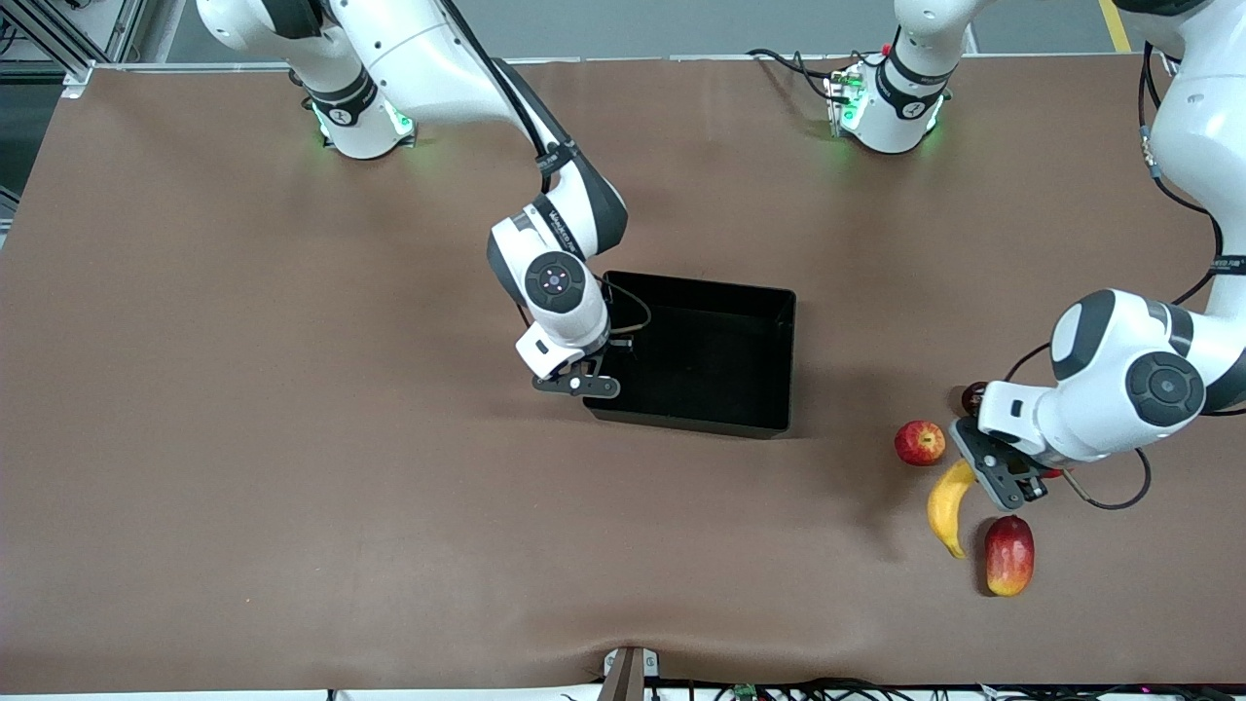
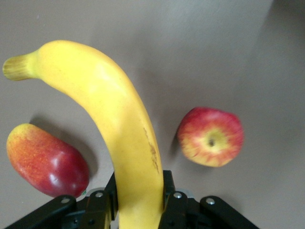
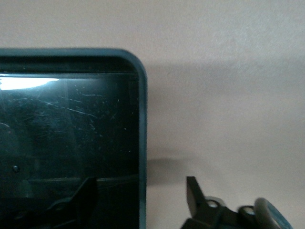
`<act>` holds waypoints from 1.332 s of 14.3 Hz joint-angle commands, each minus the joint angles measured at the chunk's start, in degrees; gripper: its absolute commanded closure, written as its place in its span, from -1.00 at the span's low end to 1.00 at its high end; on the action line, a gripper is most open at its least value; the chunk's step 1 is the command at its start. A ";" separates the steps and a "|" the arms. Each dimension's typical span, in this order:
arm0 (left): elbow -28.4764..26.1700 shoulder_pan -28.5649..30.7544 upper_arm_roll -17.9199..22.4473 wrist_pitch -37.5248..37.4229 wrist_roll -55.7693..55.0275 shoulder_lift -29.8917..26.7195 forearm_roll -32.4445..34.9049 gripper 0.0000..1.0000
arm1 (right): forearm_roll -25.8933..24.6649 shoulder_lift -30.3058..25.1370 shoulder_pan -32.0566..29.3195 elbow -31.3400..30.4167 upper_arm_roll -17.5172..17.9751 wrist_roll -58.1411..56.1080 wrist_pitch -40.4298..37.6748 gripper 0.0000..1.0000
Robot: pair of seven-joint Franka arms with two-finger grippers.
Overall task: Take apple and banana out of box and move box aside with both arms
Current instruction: 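Lower the banana near the mango while the right gripper grips the box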
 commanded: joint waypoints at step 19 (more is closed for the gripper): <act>0.35 -3.16 8.40 11.96 1.18 3.71 0.76 -1.00 | 0.94 -18.01 -25.77 0.28 -1.30 -14.89 -30.67 1.00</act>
